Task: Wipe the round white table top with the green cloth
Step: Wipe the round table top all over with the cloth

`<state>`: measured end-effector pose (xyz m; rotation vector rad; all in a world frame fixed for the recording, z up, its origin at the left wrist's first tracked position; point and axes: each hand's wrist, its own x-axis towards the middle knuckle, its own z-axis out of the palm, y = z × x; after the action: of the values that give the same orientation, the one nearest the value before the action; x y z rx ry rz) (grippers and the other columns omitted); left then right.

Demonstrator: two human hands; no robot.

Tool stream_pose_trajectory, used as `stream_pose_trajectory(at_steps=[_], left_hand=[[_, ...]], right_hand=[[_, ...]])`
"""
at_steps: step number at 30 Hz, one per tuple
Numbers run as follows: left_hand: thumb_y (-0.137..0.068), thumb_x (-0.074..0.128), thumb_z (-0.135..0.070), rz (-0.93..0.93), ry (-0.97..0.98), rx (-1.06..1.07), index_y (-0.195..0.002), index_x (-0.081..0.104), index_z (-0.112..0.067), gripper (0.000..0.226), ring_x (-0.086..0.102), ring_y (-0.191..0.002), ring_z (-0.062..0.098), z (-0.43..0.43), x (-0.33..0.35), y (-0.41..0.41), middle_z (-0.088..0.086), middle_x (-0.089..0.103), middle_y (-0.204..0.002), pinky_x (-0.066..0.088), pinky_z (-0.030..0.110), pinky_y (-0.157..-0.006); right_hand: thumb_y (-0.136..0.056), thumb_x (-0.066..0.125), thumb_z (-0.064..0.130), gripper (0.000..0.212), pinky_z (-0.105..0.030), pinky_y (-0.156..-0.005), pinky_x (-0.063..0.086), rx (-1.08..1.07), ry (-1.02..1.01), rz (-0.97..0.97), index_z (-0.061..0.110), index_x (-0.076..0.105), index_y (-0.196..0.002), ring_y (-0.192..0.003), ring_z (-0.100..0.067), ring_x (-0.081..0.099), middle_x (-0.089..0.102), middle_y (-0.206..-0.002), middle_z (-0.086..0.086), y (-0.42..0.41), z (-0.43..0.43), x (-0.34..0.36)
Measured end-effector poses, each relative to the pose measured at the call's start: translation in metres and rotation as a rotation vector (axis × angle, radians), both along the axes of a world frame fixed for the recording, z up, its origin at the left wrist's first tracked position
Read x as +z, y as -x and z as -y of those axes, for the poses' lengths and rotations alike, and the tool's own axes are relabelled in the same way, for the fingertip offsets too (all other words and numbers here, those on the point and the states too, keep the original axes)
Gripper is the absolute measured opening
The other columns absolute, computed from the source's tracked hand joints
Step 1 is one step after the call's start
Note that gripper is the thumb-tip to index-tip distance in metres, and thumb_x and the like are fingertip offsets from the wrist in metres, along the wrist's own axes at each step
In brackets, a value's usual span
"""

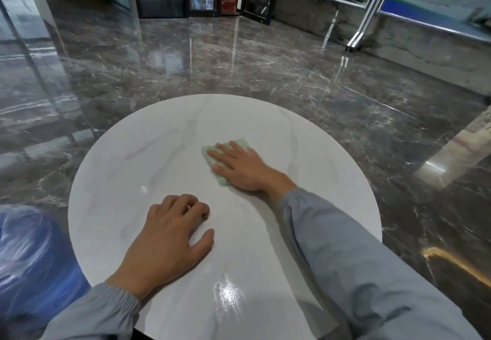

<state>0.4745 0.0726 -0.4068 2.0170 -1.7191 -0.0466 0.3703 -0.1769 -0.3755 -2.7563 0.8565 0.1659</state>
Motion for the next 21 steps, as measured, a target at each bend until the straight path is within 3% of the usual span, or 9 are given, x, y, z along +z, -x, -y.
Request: stream_pose_trajectory(at_steps=[7,10,12,15,21], left_hand=[[-0.088,0.053,-0.060,0.002,-0.007,-0.012,-0.106,0.055,-0.040,0.026,0.045,-0.110,0.010,0.003,-0.001,-0.002,-0.022,0.047,-0.111,0.035,0.034,-0.091],[-0.087,0.054,-0.060,-0.022,-0.005,-0.007,-0.105,0.055,-0.043,0.025,0.044,-0.111,0.009,0.002,0.000,-0.002,-0.024,0.047,-0.111,0.034,0.034,-0.091],[-0.086,0.054,-0.059,-0.029,-0.015,-0.005,-0.105,0.055,-0.043,0.024,0.044,-0.110,0.009,0.001,0.000,-0.002,-0.023,0.047,-0.110,0.033,0.033,-0.091],[-0.088,0.055,-0.057,-0.010,-0.013,-0.005,-0.105,0.056,-0.040,0.024,0.043,-0.109,0.010,0.001,-0.001,0.000,-0.021,0.047,-0.110,0.033,0.033,-0.090],[-0.088,0.055,-0.056,-0.010,-0.017,-0.002,-0.104,0.056,-0.039,0.024,0.045,-0.108,0.011,0.002,0.002,0.000,-0.020,0.047,-0.110,0.034,0.033,-0.088]], right_hand=[[-0.105,0.020,0.060,0.058,-0.058,-0.124,0.001,-0.708,0.008,-0.028,0.047,0.014,-0.162,-0.160,-0.024,0.001,0.004,-0.173,0.012,0.139,0.134,0.003],[-0.102,0.019,0.060,0.059,-0.062,-0.123,0.003,-0.822,0.009,-0.044,0.047,0.018,-0.160,-0.159,-0.027,0.002,0.008,-0.173,0.011,0.163,0.154,0.000],[-0.102,0.018,0.058,0.060,-0.064,-0.122,-0.003,-0.848,-0.029,-0.061,0.048,0.012,-0.161,-0.159,-0.028,-0.004,0.001,-0.173,0.011,0.151,0.156,-0.002],[-0.103,0.017,0.054,0.060,-0.065,-0.121,-0.007,-0.771,-0.039,-0.059,0.047,0.007,-0.162,-0.159,-0.029,-0.009,-0.005,-0.173,0.012,0.117,0.146,0.000],[-0.107,0.018,0.057,0.058,-0.060,-0.123,-0.008,-0.196,0.030,-0.056,0.048,0.005,-0.163,-0.160,-0.026,-0.009,-0.005,-0.173,0.013,-0.040,0.059,0.000]])
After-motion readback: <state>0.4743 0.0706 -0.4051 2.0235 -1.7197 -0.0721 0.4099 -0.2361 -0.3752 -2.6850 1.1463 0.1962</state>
